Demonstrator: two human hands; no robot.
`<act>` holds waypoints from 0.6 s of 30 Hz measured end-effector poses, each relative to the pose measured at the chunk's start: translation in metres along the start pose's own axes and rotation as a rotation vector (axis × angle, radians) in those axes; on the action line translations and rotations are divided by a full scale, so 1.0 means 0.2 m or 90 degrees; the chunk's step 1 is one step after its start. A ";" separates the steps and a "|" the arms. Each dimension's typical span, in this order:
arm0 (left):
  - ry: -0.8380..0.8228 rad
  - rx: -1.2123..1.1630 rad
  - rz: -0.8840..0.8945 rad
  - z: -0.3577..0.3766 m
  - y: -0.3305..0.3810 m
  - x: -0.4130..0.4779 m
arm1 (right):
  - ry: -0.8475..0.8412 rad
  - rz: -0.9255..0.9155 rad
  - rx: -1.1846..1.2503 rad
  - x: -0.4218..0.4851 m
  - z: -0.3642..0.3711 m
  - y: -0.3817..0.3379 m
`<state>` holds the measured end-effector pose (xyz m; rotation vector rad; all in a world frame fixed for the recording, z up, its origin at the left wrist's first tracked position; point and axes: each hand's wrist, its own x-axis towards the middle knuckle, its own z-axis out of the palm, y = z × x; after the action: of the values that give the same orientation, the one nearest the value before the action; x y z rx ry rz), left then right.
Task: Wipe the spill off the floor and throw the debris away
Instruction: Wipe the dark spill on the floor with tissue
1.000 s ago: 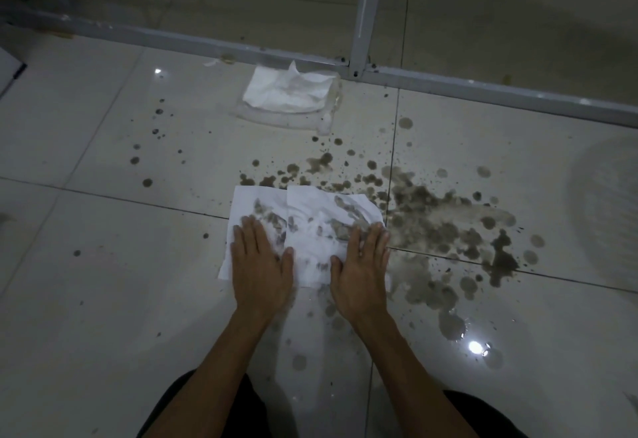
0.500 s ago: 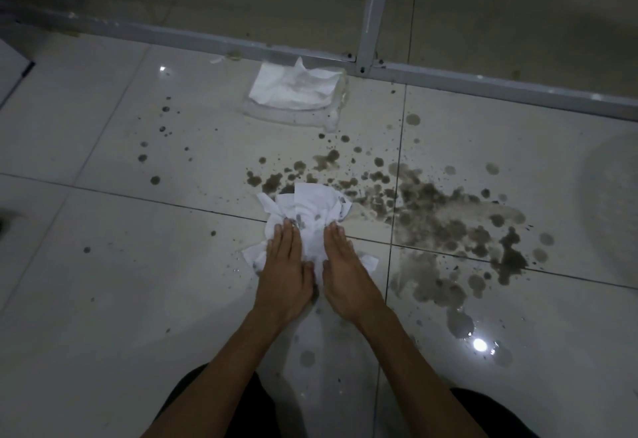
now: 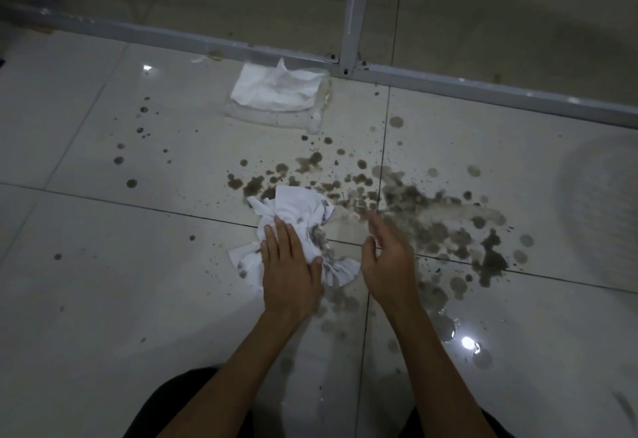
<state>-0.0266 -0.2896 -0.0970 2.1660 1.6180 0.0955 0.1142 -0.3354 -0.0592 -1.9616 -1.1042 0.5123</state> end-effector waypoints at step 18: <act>-0.050 -0.080 0.224 -0.05 -0.01 -0.05 | 0.042 -0.001 -0.001 0.03 -0.03 0.05</act>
<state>-0.0352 -0.2960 -0.0862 2.3016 1.1431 0.2092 0.1267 -0.3363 -0.0624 -1.9640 -1.0655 0.4432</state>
